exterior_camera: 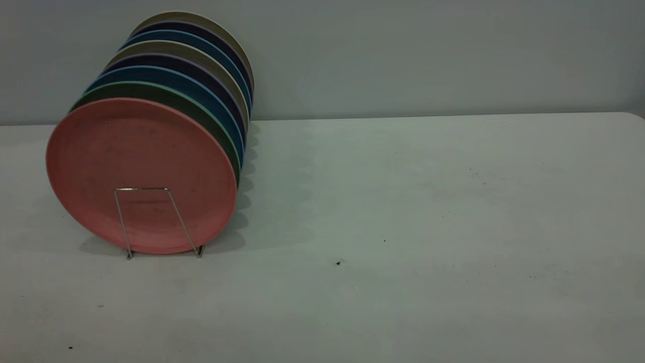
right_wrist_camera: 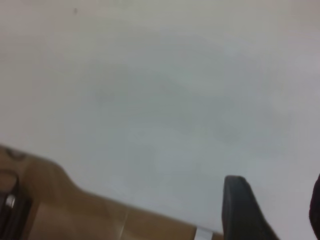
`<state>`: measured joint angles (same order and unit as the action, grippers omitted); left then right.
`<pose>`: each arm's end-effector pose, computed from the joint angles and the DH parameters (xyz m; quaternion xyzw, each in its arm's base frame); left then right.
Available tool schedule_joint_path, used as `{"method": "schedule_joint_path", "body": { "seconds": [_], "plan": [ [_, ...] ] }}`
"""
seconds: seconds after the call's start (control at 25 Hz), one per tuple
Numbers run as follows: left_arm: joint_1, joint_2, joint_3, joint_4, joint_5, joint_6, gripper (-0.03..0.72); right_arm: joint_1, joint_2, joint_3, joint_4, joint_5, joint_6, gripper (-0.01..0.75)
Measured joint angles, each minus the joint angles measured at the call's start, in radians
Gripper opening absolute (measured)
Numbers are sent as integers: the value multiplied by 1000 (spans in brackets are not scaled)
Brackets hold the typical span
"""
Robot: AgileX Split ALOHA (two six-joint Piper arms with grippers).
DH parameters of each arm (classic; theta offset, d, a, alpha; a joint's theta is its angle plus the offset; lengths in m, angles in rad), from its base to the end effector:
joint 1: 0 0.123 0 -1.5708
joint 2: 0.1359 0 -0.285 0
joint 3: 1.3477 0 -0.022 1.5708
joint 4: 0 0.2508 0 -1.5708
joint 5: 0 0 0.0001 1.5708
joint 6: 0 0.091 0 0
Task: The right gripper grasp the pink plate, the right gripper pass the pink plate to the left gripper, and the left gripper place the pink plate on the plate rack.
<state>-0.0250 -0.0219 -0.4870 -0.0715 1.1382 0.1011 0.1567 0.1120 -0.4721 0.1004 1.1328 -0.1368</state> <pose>-0.0103 -0.0056 0.2676 0.0577 0.8681 -0.0169 0.4927 0.0091 0.0098 0.2639 -0.1322 0.8927 0.0544 0.4273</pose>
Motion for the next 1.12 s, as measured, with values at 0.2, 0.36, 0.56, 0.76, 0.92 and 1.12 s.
{"method": "schedule_joint_path", "body": {
  "seconds": [0.2, 0.36, 0.56, 0.76, 0.92, 1.12],
  "plan": [
    [0, 0, 0, 1, 0, 0, 447, -85, -125, 0, 3, 4, 0, 347],
    [0, 0, 0, 1, 0, 0, 447, -112, -129, 0, 4, 6, 0, 347],
    [0, 0, 0, 1, 0, 0, 447, -114, -130, 0, 4, 6, 0, 347],
    [0, 0, 0, 1, 0, 0, 447, -115, -131, 0, 4, 6, 0, 347],
    [0, 0, 0, 1, 0, 0, 447, -115, -131, 0, -40, 6, 7, 347],
    [0, 0, 0, 1, 0, 0, 446, -115, -131, 0, -92, 6, 78, 347]
  ]
}}
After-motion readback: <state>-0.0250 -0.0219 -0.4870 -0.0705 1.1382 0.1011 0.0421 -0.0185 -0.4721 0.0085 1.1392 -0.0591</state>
